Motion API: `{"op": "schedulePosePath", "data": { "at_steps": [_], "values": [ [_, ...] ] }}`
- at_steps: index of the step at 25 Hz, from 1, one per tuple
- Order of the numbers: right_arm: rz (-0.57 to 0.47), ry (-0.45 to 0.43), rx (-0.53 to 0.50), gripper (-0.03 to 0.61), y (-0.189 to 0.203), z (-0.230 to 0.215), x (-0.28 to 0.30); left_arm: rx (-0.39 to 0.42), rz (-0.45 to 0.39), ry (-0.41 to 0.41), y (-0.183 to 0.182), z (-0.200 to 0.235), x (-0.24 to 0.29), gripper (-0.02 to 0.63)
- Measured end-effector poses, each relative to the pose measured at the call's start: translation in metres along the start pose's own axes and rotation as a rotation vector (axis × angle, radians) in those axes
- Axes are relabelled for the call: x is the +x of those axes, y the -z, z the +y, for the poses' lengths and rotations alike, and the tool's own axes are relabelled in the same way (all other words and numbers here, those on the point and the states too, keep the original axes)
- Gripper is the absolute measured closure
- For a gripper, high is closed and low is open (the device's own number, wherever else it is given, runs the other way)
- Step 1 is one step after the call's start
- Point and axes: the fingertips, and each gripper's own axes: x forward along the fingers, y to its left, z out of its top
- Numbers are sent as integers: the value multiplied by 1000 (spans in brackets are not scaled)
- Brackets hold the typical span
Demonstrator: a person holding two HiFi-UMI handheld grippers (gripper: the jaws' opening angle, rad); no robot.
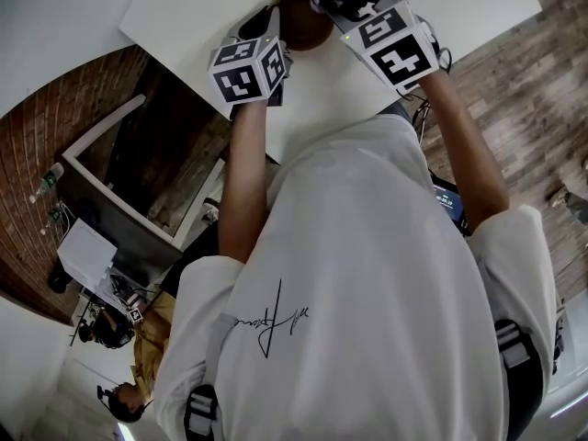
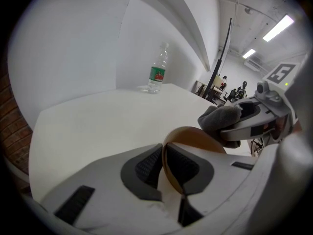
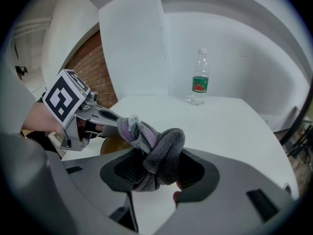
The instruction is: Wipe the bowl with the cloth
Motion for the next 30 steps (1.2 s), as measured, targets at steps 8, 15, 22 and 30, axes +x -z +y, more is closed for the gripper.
{"op": "schedulePosePath", "data": {
  "at_steps": [8,15,22,30],
  "values": [
    [7,22,71,396,11,3,-5,-3,-5,-10,1,2,1,567],
    [20,42,82,396,19,9,-12,-14,-10,-13,0,1,0,563],
    [34,53,106,396,30,17,-19,-28,-20,-18,1,2,-1,563],
    [60,42,101,396,41,27,-26,-29,-28,-32,0,1,-2,561]
  ]
}}
